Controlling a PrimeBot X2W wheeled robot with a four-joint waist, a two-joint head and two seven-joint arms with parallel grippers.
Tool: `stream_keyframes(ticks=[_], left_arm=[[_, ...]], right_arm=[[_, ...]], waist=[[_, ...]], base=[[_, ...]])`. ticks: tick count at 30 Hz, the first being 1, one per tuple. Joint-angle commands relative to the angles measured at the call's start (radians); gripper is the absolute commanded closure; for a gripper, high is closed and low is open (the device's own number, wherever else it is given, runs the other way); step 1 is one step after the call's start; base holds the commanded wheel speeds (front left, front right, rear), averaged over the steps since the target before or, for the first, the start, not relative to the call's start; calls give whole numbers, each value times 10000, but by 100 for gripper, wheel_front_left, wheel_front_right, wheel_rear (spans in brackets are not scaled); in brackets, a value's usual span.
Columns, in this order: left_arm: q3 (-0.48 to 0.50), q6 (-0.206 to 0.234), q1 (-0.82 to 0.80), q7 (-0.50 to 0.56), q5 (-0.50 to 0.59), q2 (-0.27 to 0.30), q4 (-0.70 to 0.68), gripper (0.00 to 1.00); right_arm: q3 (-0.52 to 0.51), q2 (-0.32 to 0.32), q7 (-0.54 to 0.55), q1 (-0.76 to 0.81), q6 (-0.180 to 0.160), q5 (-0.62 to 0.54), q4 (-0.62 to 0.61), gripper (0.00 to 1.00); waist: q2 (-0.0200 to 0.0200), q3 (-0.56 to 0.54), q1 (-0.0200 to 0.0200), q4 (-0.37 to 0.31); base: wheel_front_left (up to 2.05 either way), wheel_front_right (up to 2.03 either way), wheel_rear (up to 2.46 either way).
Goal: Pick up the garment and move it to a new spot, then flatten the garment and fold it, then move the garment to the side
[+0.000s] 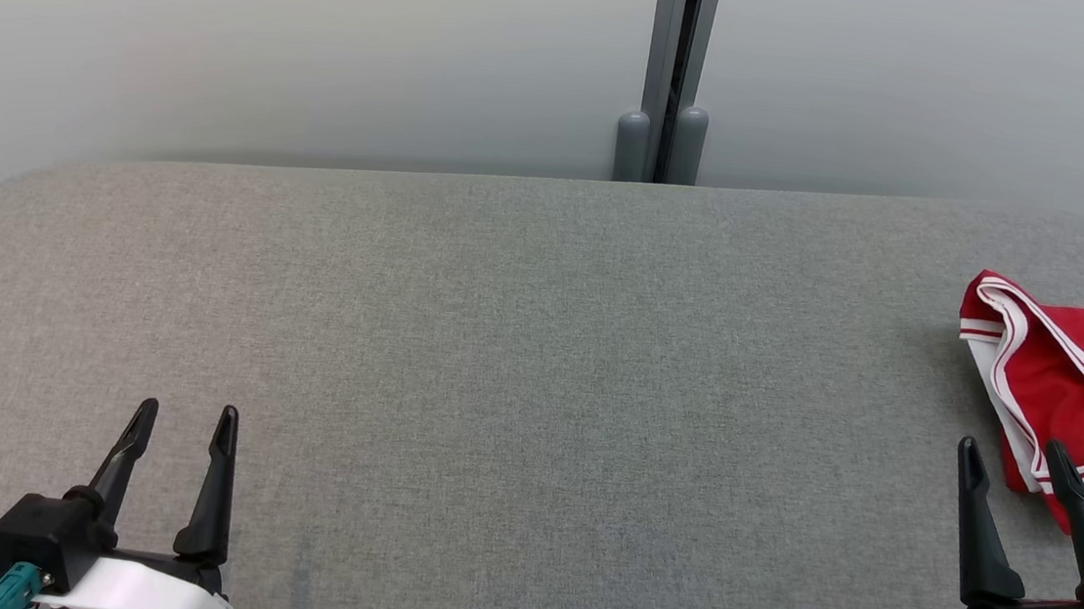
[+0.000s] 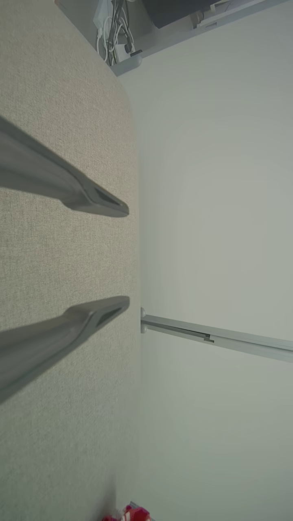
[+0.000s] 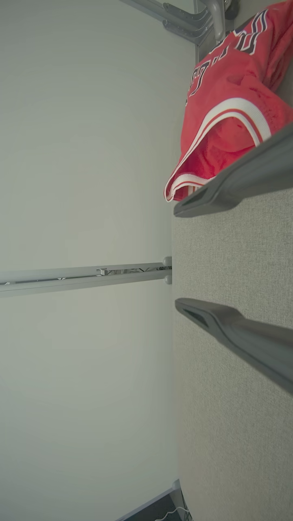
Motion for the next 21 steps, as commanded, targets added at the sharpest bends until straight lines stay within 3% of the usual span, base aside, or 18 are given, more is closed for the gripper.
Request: stream_keyframes(ticks=[1, 21], left_arm=[[17, 62, 95, -54, -83, 15, 25, 0], [-19, 182, -148, -70, -174, 91, 126, 0]], right_arm=[[-52, -40, 34, 26, 4, 12, 41, 0], [25, -43, 48, -101, 4, 78, 86, 0]], waist=[[0, -31, 0, -4], [0, 83, 0, -88]], base=[[0, 0, 0], [0, 0, 0]])
